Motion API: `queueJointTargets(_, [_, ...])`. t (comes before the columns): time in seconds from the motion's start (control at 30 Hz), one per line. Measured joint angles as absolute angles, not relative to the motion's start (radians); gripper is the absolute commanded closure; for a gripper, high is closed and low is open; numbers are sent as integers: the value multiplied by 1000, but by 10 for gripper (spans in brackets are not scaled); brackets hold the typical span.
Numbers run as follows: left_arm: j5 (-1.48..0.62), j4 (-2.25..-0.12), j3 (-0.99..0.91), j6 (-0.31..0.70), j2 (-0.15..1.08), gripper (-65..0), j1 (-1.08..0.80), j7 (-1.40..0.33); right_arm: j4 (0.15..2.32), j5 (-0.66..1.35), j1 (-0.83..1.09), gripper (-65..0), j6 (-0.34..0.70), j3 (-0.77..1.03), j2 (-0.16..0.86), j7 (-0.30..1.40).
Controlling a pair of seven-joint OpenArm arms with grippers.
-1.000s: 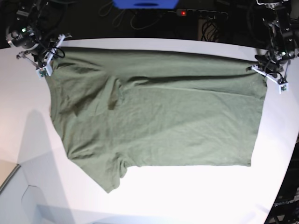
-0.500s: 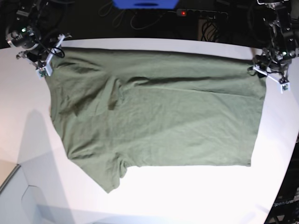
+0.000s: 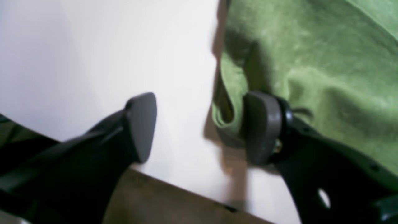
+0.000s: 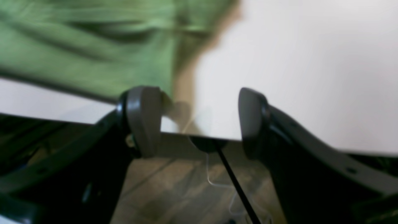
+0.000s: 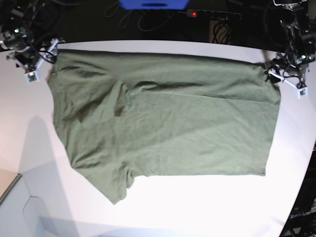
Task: Layout the t-shirt on the table in an organized manner, then fold the t-shirt properly
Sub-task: 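Lay the shirt edge down with both grippers, pulling it taut, then release the shirt and move the right gripper along the shirt side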
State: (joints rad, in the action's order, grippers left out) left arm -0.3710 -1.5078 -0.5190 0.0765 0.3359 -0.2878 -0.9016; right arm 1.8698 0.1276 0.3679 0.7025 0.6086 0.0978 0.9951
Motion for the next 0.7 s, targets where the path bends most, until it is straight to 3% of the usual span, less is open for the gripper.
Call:
queueJointTargets(0.47, [-337,-1734,-622,79,300,-432,-244,-971,1867,123,184,-393,702,619,97,1011])
queueJointTargets(0.7, [-326,-1728,-648,74,300,-432,-130,-965,1724,-125,-48,-393,703,474,96,1001])
